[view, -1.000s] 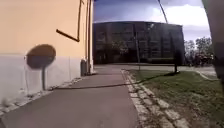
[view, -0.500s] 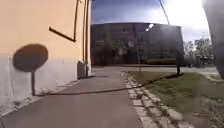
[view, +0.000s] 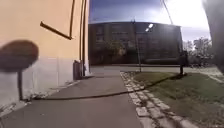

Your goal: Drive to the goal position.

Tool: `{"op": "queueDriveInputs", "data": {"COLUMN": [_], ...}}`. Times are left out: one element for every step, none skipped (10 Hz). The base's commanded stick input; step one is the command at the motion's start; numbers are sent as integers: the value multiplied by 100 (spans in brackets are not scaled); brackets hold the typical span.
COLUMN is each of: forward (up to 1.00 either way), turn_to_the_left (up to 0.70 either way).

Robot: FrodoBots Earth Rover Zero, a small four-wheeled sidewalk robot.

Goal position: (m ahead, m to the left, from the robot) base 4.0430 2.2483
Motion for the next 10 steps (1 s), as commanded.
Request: {"op": "queueDriveInputs", "data": {"forward": [69,69,69,69,69,69,69,69,69,69], "turn_to_the_left": [0,0,0,0,0,0,0,0,0,0]}}
